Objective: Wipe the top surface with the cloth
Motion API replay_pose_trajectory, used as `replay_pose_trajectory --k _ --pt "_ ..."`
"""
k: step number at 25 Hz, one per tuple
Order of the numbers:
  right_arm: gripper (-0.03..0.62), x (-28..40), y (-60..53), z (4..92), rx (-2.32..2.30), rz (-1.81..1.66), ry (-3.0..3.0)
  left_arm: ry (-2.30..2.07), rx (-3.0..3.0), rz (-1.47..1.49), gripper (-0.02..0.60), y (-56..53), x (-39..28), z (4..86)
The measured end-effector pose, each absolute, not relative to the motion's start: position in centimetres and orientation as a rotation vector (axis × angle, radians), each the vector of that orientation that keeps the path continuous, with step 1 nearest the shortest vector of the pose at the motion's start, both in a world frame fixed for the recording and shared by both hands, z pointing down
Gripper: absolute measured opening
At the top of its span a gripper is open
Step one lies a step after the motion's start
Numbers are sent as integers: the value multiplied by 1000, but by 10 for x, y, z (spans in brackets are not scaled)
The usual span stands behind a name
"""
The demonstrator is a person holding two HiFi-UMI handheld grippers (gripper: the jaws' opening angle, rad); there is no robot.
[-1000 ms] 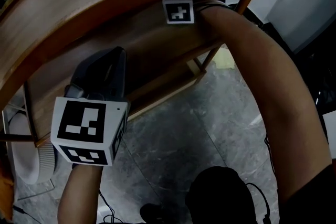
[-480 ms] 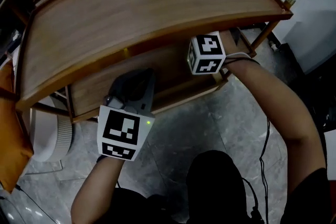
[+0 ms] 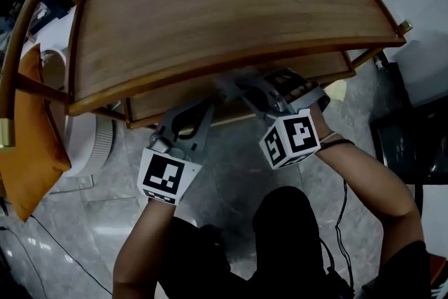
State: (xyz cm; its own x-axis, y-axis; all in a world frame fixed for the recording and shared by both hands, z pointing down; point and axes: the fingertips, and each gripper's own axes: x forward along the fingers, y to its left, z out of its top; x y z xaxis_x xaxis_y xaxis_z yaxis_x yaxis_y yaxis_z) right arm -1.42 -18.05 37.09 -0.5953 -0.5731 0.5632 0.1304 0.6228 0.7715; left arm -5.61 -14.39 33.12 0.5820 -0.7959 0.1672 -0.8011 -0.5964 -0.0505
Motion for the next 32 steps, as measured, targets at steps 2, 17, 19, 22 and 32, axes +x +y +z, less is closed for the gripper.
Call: replay_pose_trajectory --k 2,17,19,22,32 --pt "31 -13 -158 359 332 -964 -2031 -1402 2725 268 11 -133 -71 328" --pt "31 10 43 175 208 -178 -2427 -1196 2469 251 11 39 -62 177" --pt "31 14 62 131 188 -43 -2496 -1211 2462 235 11 50 -57 135" --pt "31 27 87 57 184 182 -2613 -1236 2452 215 11 69 -47 60" --pt "32 58 154 -165 151 272 -2964 -1339 2492 146 11 144 -4 -148"
